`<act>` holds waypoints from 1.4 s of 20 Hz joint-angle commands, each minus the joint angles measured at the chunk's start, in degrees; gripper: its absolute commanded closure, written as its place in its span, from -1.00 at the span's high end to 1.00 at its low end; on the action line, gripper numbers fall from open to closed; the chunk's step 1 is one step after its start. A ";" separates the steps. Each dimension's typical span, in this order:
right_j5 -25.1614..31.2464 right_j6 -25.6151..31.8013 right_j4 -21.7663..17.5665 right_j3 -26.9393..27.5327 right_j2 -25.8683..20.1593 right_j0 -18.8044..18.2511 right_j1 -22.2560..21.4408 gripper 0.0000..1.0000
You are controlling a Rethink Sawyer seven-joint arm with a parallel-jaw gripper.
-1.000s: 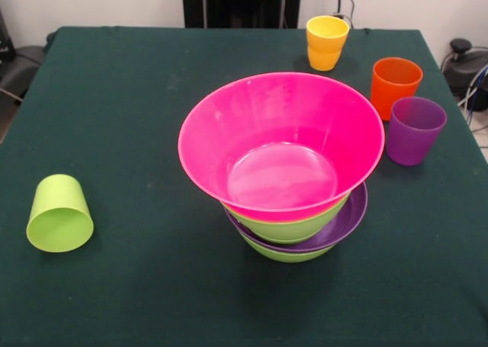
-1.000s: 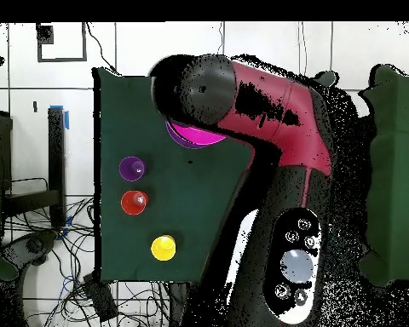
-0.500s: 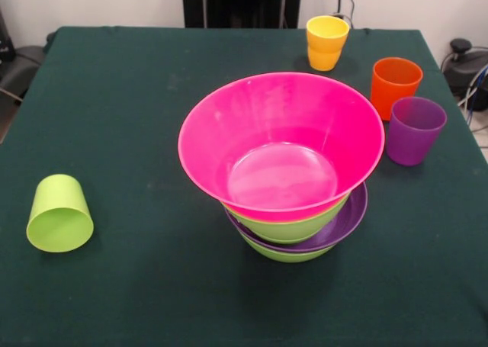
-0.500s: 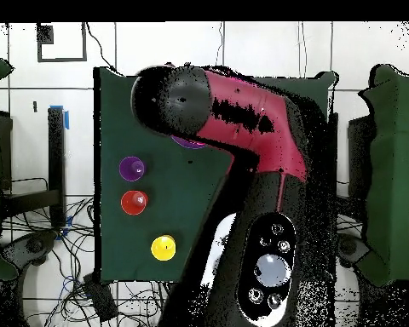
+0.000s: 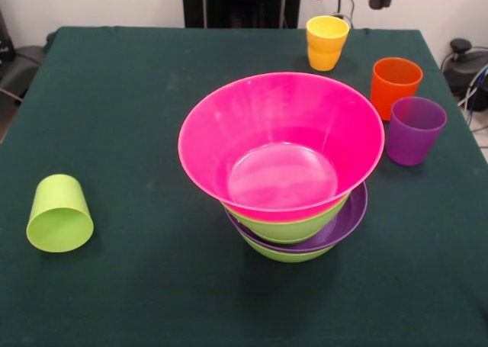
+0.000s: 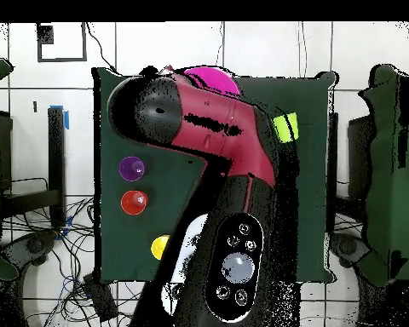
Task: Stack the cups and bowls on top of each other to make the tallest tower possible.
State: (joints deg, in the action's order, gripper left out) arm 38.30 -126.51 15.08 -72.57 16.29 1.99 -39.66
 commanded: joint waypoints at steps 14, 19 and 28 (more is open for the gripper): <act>-6.60 -24.09 3.45 -6.09 3.24 7.31 9.05 1.00; -7.34 -26.53 4.81 -5.96 4.13 8.71 10.41 1.00; -9.11 -28.22 7.10 -6.25 4.34 10.01 12.24 1.00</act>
State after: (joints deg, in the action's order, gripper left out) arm 30.77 -142.12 20.98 -72.56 23.71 11.57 -30.49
